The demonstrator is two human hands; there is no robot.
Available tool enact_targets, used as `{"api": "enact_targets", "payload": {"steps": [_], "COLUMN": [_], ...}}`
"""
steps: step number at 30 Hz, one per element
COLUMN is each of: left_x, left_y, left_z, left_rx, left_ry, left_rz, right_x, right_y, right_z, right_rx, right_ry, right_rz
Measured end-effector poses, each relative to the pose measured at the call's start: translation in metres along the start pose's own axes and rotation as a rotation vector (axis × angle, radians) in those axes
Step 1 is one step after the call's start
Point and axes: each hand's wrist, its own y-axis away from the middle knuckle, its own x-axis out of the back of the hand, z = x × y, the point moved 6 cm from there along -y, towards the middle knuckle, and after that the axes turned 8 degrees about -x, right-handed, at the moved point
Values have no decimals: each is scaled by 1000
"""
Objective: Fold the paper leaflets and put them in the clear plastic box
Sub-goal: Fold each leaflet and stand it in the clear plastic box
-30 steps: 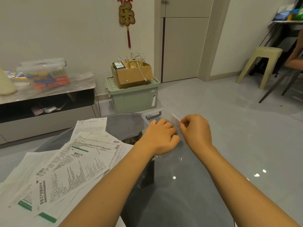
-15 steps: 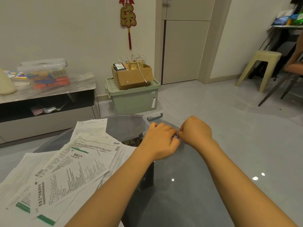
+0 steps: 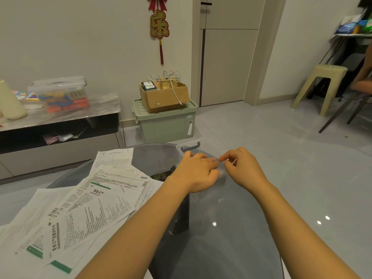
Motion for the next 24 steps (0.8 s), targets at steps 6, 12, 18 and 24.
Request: {"api": "enact_targets", "payload": {"steps": [6, 12, 18, 24], "left_x": [17, 28, 17, -13], "left_y": [34, 98, 183, 243], "left_z": [-1, 9, 24, 43], "left_rx": [97, 224, 490, 566], "left_ry": [87, 118, 131, 69], "left_rz": [161, 188, -39, -266], "right_x": [10, -6, -37, -63], "right_y": [24, 59, 107, 138], "right_z": [-14, -44, -67, -71], "right_rx": [169, 337, 488, 558], "right_ry": [70, 14, 49, 156], "right_rz": [144, 71, -117, -271]}}
